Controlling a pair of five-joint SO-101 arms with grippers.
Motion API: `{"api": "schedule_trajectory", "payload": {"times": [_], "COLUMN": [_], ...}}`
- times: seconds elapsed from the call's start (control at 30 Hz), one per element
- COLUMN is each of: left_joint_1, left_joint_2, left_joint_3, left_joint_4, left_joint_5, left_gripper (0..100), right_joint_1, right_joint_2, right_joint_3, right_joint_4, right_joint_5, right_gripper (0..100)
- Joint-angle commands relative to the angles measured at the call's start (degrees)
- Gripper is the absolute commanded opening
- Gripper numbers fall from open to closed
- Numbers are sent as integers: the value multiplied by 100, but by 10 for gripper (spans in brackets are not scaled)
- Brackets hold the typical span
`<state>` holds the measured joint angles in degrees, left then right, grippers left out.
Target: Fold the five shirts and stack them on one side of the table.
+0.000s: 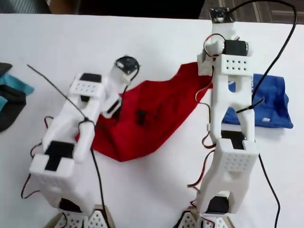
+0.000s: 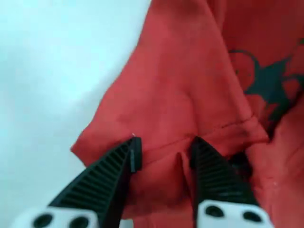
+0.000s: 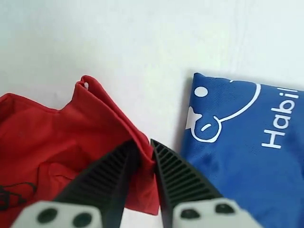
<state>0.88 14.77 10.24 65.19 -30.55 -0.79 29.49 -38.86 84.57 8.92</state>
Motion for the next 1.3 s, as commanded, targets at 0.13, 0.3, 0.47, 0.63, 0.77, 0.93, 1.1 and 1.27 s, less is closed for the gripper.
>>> {"api": "schedule_trajectory", "payload": {"times": [0.13, 0.3, 0.47, 0.63, 0.77, 0.93, 1.1, 1.27], "left_joint_1": [193, 316, 659, 1327, 1714, 2066, 2040, 1451], "left_joint_2": [53, -185, -1257, -2391, -3077, -3640, -4105, -4484], "left_joint_3": [-470, -743, -831, -760, -22, 1086, 1464, 1103], "left_joint_4": [1644, 2391, 3042, 3701, 3648, 3349, 3174, 2778], "left_joint_5": [-316, -325, -316, -264, -299, -281, -299, -510], "left_gripper": [31, 26, 26, 26, 26, 28, 124, 158], "right_joint_1": [75, 75, 75, 75, 75, 75, 75, 75], "right_joint_2": [-48, -48, -48, -48, -48, -48, -40, -40], "right_joint_3": [-273, -273, -273, -273, -273, -273, -273, -273], "right_joint_4": [-84, -92, -92, -92, -92, -92, -92, -92], "right_joint_5": [35, 35, 35, 35, 35, 35, 35, 35], "right_gripper": [20, 20, 20, 20, 20, 20, 20, 20]}}
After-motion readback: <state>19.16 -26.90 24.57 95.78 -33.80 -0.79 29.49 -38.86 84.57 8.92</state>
